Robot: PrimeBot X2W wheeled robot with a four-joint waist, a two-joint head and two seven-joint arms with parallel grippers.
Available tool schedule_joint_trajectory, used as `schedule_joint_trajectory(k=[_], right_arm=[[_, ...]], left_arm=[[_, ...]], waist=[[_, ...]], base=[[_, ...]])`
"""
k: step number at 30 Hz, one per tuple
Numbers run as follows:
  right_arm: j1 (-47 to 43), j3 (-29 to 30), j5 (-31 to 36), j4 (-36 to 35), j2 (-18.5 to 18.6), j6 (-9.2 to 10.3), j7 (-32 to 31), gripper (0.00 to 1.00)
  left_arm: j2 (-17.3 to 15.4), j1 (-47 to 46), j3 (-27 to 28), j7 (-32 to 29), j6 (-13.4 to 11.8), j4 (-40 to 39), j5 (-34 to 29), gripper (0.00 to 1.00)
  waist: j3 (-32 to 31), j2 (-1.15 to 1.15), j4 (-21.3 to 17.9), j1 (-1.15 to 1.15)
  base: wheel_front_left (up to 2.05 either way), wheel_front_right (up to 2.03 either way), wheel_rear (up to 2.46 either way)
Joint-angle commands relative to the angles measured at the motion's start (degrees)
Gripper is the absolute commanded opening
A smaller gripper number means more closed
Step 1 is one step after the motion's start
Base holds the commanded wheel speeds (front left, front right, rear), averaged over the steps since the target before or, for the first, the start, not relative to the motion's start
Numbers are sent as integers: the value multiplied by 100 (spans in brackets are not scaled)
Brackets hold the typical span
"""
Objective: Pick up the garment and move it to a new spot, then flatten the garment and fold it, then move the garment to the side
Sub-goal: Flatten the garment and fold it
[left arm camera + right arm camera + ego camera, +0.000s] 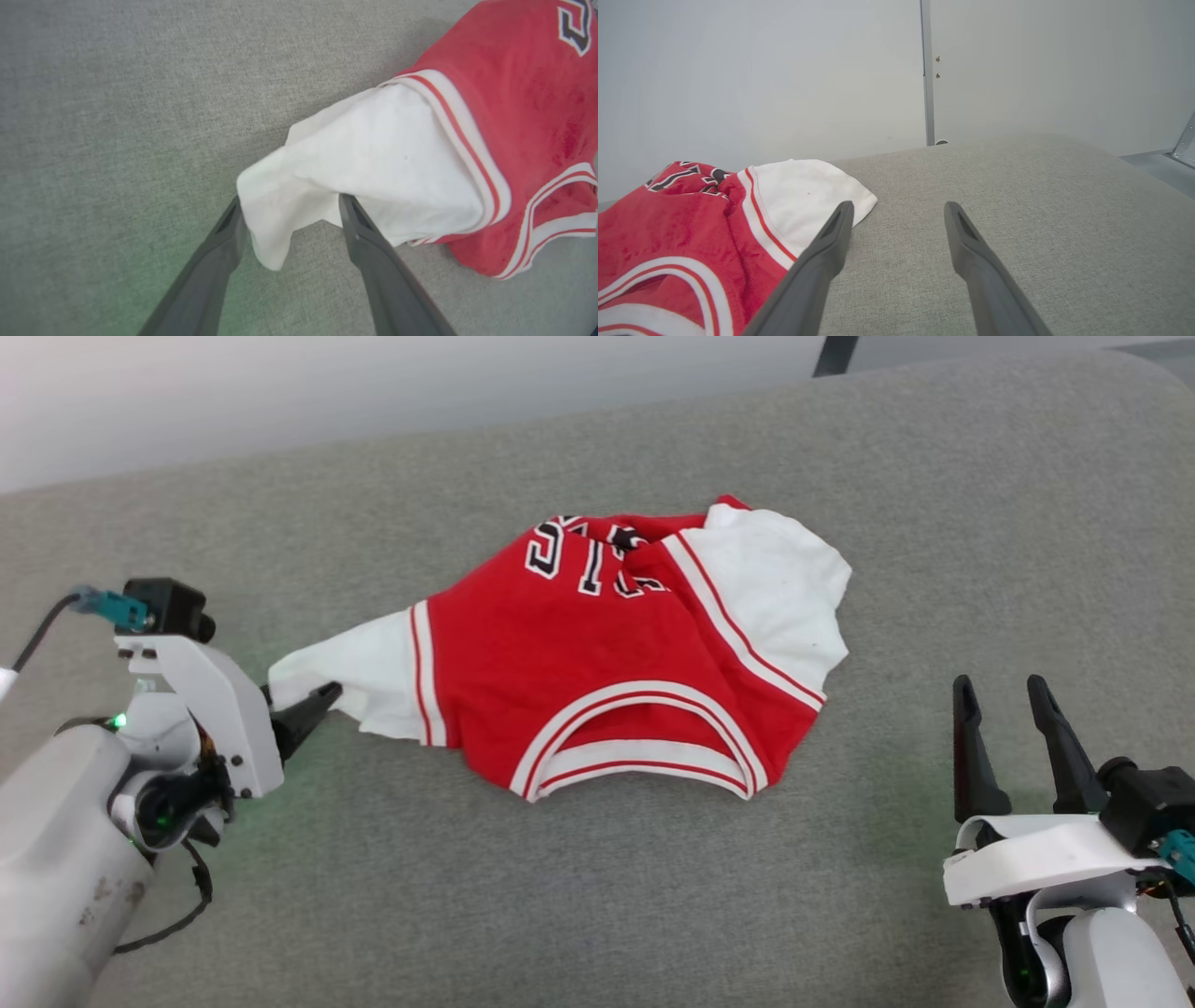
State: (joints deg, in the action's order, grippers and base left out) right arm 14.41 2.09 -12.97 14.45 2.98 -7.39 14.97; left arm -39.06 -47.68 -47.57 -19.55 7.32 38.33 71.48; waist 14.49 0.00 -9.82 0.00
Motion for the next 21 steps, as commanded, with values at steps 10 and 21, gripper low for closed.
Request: schedule_joint_trajectory(k=[10,21], right_arm=[[394,-441,360,419,499,-20,-595,100],[1338,-1202,-75,927,1662,-11,-3155,100]], left_arm=[[-40,626,68,1469,15,-495,-230,100],[291,1870,401,3386,-617,-1382,-614,100]], waist=[[-292,0,658,0],[-320,0,1416,0]], base=[[0,0,0],[0,0,0]])
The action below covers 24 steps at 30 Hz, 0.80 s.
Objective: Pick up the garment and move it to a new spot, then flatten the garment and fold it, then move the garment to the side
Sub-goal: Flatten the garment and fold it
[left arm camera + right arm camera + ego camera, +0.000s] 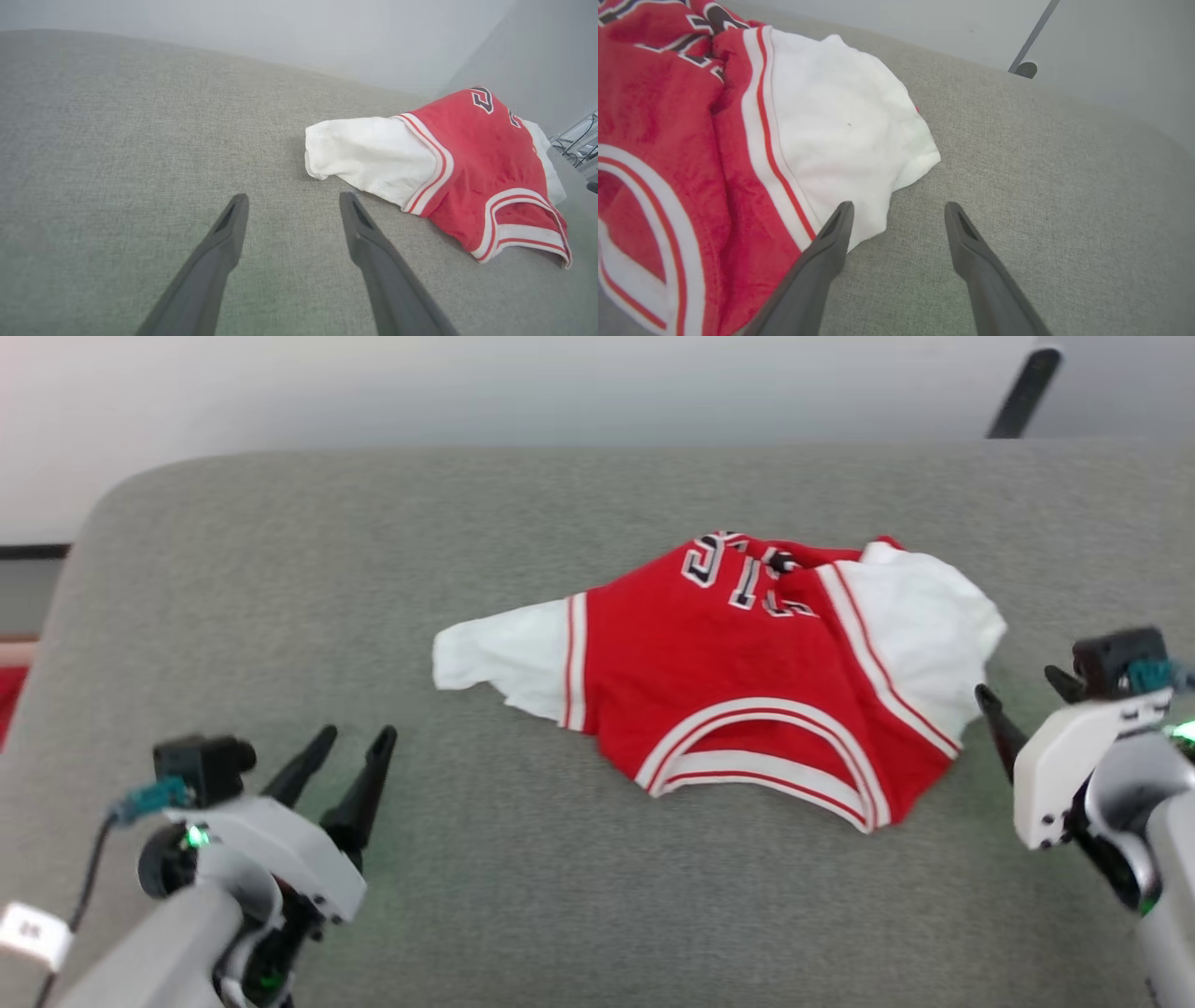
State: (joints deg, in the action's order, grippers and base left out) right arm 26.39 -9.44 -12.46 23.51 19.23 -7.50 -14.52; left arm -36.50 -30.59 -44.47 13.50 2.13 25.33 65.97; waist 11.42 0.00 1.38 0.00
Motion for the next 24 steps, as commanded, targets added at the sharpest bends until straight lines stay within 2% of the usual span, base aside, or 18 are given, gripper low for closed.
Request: schedule_joint_trajectory(k=[1,4,8,9,10,12,17,24], right_arm=[[239,-75,-194,50,148,0,-434,100],[515,-159,-460,122,396,0,-1065,100],[890,-129,-627,307,646,0,-1732,100],[976,-137,-626,364,705,0,-1866,100],[976,-137,-626,364,705,0,-1866,100],[1141,-148,-705,507,740,0,-2091,100],[1536,-295,-749,852,895,0,-2434,100],[1858,-600,-903,1100,981,1,-2526,100]], left_arm=[[87,284,160,125,-176,-187,-120,100],[274,611,519,169,-395,-568,-439,100],[623,1036,1451,171,-628,-1225,-1312,100],[765,1164,1699,162,-650,-1377,-1529,100],[765,1164,1699,162,-650,-1377,-1529,100],[1023,1409,2184,159,-692,-1624,-2018,100],[1580,1806,2824,159,-395,-1891,-2745,100],[2041,1880,3237,160,-4,-1778,-3193,100]], waist=[[2,0,367,0],[71,0,566,0],[215,0,809,0],[258,0,860,0],[258,0,860,0],[318,0,933,0],[460,0,1047,0],[596,0,1085,0]], base=[[0,0,0],[0,0,0],[0,0,0],[0,0,0],[0,0,0],[0,0,0],[0,0,0],[0,0,0]])
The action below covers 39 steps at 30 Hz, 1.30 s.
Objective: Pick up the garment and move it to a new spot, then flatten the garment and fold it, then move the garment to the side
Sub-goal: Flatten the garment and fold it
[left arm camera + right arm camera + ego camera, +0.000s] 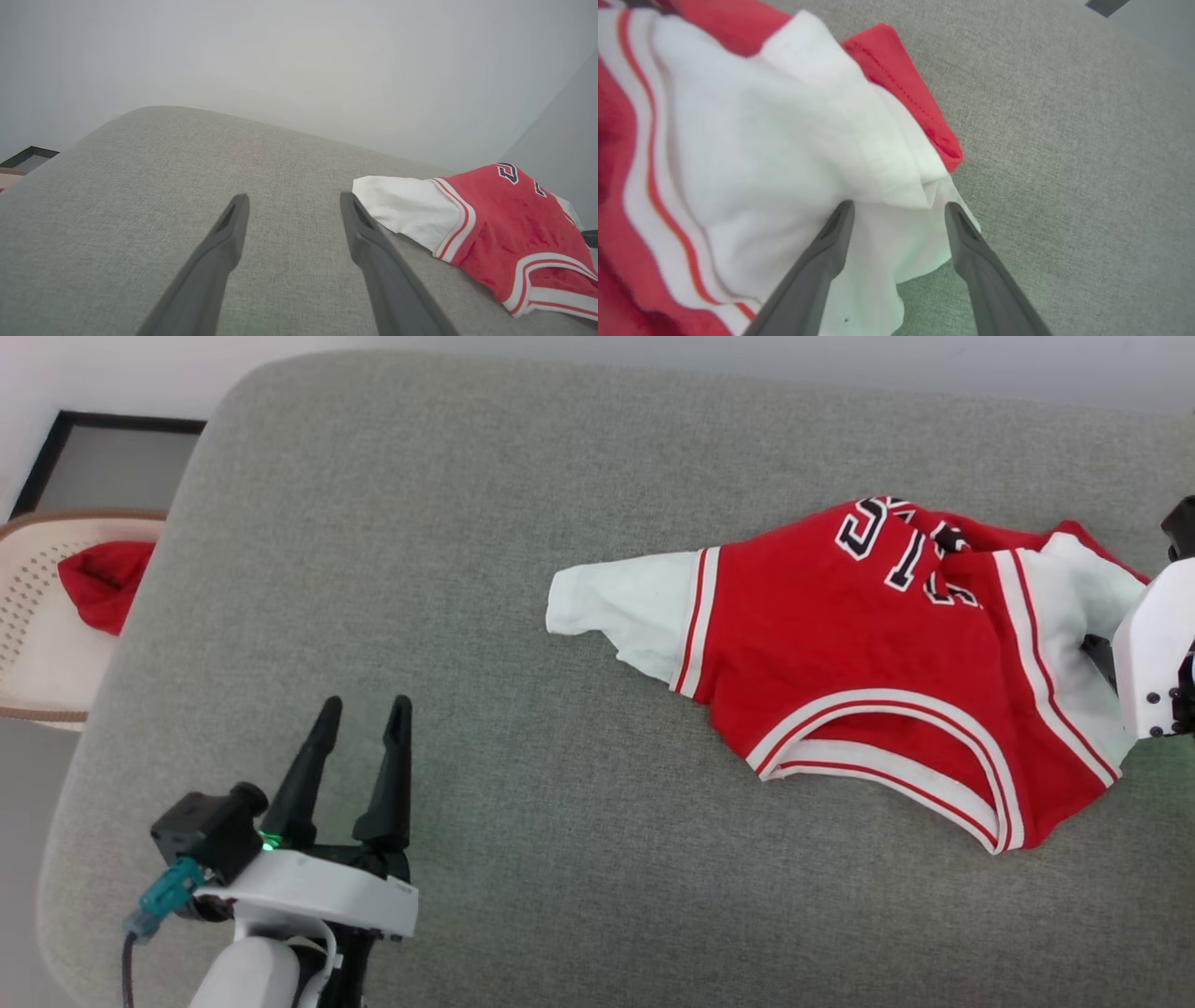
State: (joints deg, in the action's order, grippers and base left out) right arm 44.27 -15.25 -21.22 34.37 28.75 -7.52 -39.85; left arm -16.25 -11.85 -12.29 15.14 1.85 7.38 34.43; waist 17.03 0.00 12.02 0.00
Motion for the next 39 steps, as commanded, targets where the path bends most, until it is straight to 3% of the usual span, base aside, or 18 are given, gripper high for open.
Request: schedule_joint_trajectory(k=[1,3,4,5,6,7,21,22,23,38,39], right_arm=[[84,-74,-59,32,33,4,12,100],[99,-149,-114,65,55,4,32,100],[103,-213,-122,52,74,4,66,75],[117,-233,-149,51,94,4,112,60],[122,-263,-177,76,113,4,153,16],[131,-292,-217,95,120,4,180,0],[-22,-325,-493,18,166,4,567,0],[-33,-287,-484,42,155,4,586,31],[-45,-303,-454,33,140,4,612,100],[229,-309,-253,562,-118,4,755,100],[213,-368,-319,590,-158,3,692,89]], left_arm=[[60,-6,66,-4,71,38,-86,100],[153,-38,139,-4,155,91,-166,100],[191,-49,176,-4,189,122,-195,100],[230,-61,218,-4,226,151,-216,100],[267,-73,255,-4,259,174,-241,100],[294,-81,288,-4,283,193,-266,100],[442,-78,644,-4,500,319,-447,100],[433,-96,644,-4,509,322,-459,100],[431,-118,634,-4,518,331,-467,100],[443,-232,582,-3,566,380,-386,100],[449,-231,587,-3,567,386,-379,100]], waist=[[52,0,17,0],[78,0,7,0],[88,0,-1,0],[98,0,-11,0],[104,0,-23,0],[108,0,-36,0],[62,0,-437,0],[72,0,-459,0],[80,0,-472,0],[350,0,-397,0],[358,0,-391,0]], base=[[0,0,0],[0,0,0],[0,0,0],[0,0,0],[0,0,0],[0,0,0],[0,0,0],[0,0,0],[0,0,0],[0,0,0],[0,0,0]])
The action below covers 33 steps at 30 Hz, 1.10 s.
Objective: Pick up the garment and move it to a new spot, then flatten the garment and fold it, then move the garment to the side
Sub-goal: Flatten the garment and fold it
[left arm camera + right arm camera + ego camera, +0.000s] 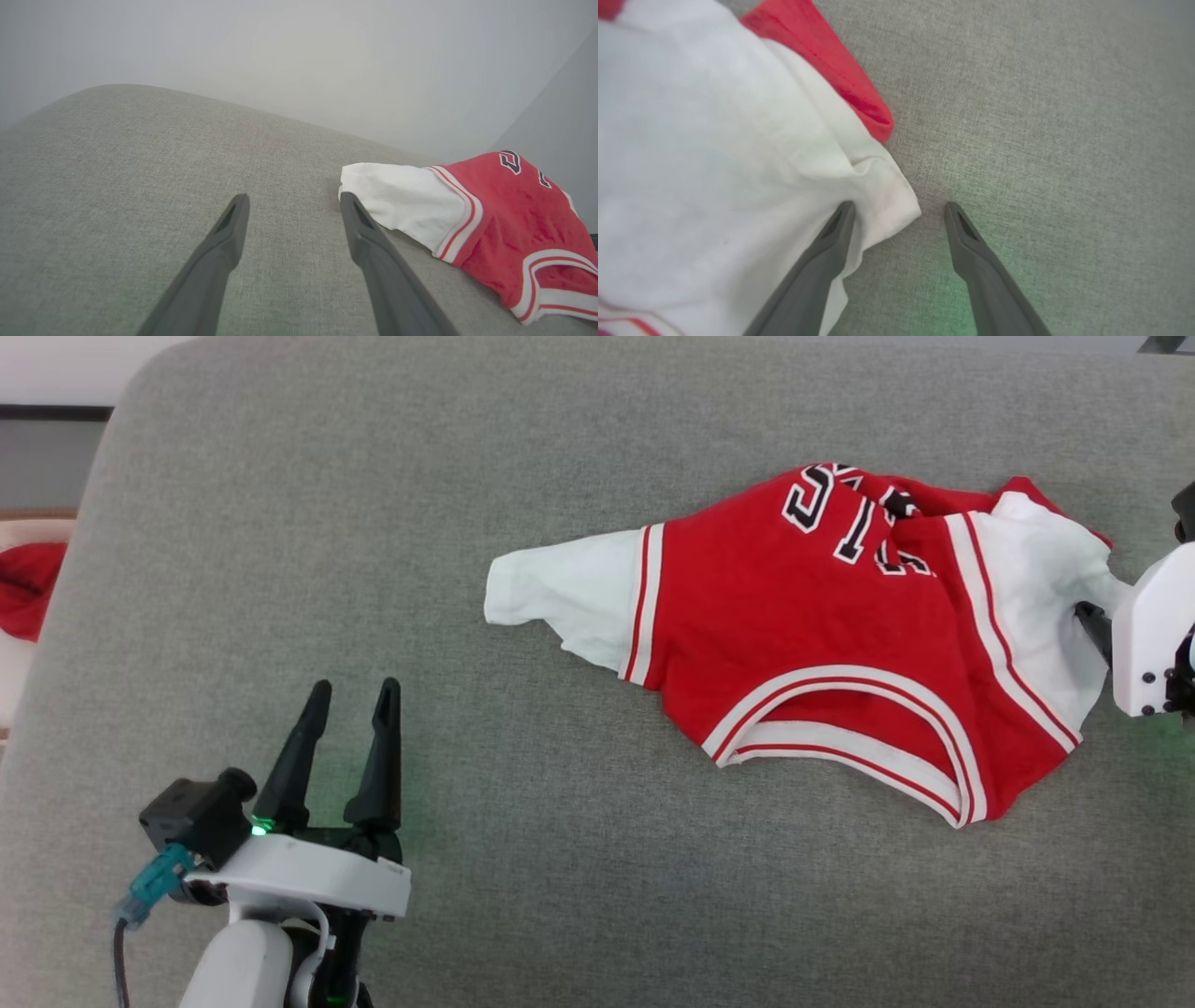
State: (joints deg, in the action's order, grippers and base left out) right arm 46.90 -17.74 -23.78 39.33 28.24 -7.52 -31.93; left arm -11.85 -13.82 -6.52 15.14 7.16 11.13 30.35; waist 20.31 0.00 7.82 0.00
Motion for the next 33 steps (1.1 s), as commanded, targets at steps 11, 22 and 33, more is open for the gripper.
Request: schedule_joint_trajectory(k=[11,22,33], right_arm=[[37,-208,-430,21,97,5,77,0],[-798,759,-531,-442,419,5,729,0],[-1434,1868,84,-552,67,5,833,21]], left_arm=[[10,5,131,-3,35,-10,-8,100],[-67,164,252,-3,38,-144,-65,100],[-200,210,147,-78,39,-102,-53,100]], waist=[[-27,0,-143,0],[-183,0,-432,0],[-272,0,-543,0]], base=[[0,0,0],[0,0,0],[0,0,0]])
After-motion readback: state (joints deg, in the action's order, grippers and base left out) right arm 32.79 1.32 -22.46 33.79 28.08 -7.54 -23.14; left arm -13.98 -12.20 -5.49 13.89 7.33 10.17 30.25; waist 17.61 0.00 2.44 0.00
